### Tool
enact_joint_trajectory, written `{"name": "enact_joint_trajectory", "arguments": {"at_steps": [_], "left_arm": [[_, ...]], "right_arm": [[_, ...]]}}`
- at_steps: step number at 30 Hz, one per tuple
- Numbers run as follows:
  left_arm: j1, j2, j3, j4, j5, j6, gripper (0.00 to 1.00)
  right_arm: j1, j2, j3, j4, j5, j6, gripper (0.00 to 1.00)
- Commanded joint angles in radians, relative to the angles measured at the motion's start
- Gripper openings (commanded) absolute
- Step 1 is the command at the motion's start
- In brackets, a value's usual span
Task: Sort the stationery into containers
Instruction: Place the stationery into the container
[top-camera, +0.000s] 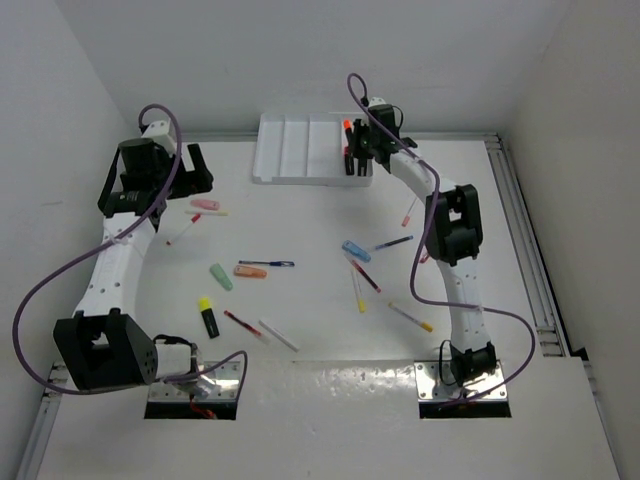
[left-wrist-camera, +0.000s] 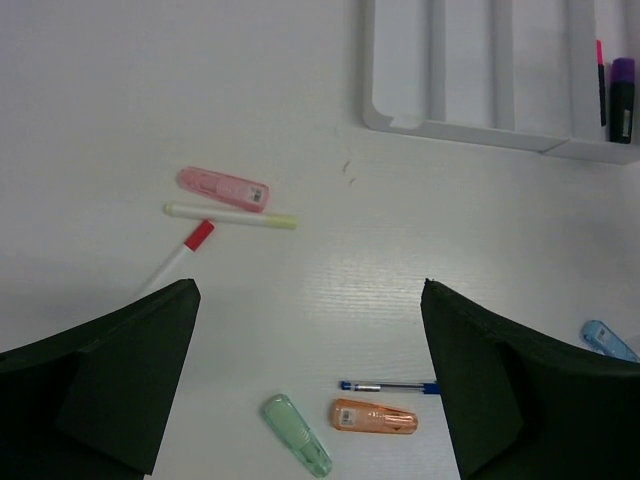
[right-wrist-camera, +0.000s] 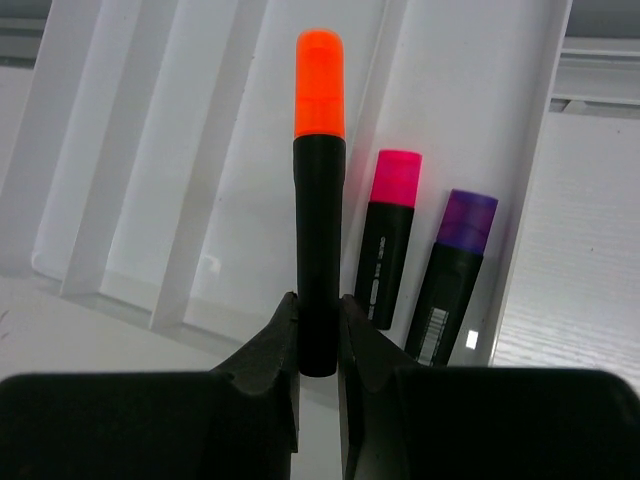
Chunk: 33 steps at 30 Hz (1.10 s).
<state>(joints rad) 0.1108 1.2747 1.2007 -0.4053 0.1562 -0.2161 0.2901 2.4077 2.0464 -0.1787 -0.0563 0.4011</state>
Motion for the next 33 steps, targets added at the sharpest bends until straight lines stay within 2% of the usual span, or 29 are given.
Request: {"name": "enact_joint_trajectory", "arguments": {"at_steps": [1, 6, 15, 18, 19, 20, 23, 24, 25, 26, 27, 28, 29, 30, 31, 32, 33], "left_arm": [[-0.002, 0.02, -0.009, 0.037, 0.014, -0.02, 1.0], [0.0, 0.034, -0.044, 0.062, 0.02, -0.038, 1.0], [0.0, 0.035, -0.078, 0.069, 0.017, -0.029, 1.0], [0.004, 0.035, -0.078, 0.066, 0.011, -0.028, 1.0], [0.004, 0.035, -0.076, 0.062, 0.003, -0.025, 1.0], [0.004, 0.034, -0.075, 0.06, -0.001, -0.02, 1.0], [0.012, 0.025, -0.073, 0.054, -0.007, 0.01, 1.0], [0.015, 0.023, -0.072, 0.054, -0.007, 0.027, 1.0], [0.029, 0.009, -0.067, 0.043, 0.018, 0.129, 1.0], [0.032, 0.009, -0.061, 0.043, 0.019, 0.13, 1.0], [0.038, 0.008, -0.049, 0.01, 0.079, 0.177, 1.0], [0.049, 0.009, -0.037, -0.021, 0.124, 0.31, 1.0], [0.065, 0.009, -0.006, -0.111, 0.267, 0.492, 0.99], [0.066, 0.009, 0.008, -0.169, 0.346, 0.494, 0.99], [0.078, 0.012, 0.038, -0.243, 0.415, 0.693, 0.95], [0.079, 0.011, 0.052, -0.319, 0.471, 0.804, 0.93], [0.079, 0.017, 0.063, -0.478, 0.526, 0.895, 0.9]], "right_arm": [[-0.009, 0.017, 0.032, 0.125, 0.022, 0.001, 0.0], [-0.017, 0.059, 0.035, 0.201, 0.038, 0.005, 0.0], [-0.028, 0.191, 0.15, 0.292, 0.073, 0.002, 0.02], [-0.026, 0.218, 0.185, 0.308, 0.091, 0.001, 0.18], [-0.028, 0.22, 0.189, 0.315, 0.098, 0.001, 0.33], [-0.025, 0.219, 0.189, 0.318, 0.104, 0.001, 0.42], [-0.028, 0.183, 0.179, 0.321, 0.118, -0.001, 0.64], [-0.026, 0.165, 0.164, 0.321, 0.116, -0.008, 0.66], [-0.028, 0.101, 0.12, 0.324, 0.092, -0.025, 0.68], [-0.028, 0.075, 0.103, 0.324, 0.092, -0.03, 0.68], [-0.029, 0.047, 0.086, 0.32, 0.084, -0.033, 0.68], [-0.031, 0.015, 0.068, 0.303, 0.064, -0.033, 0.68], [-0.032, -0.054, 0.025, 0.279, 0.035, -0.034, 0.68], [-0.035, -0.094, -0.004, 0.278, 0.035, -0.028, 0.67], [-0.04, -0.134, -0.065, 0.251, -0.015, -0.025, 0.64], [-0.04, -0.178, -0.101, 0.234, -0.048, -0.024, 0.64], [-0.042, -0.265, -0.136, 0.214, -0.083, -0.025, 0.6]]}}
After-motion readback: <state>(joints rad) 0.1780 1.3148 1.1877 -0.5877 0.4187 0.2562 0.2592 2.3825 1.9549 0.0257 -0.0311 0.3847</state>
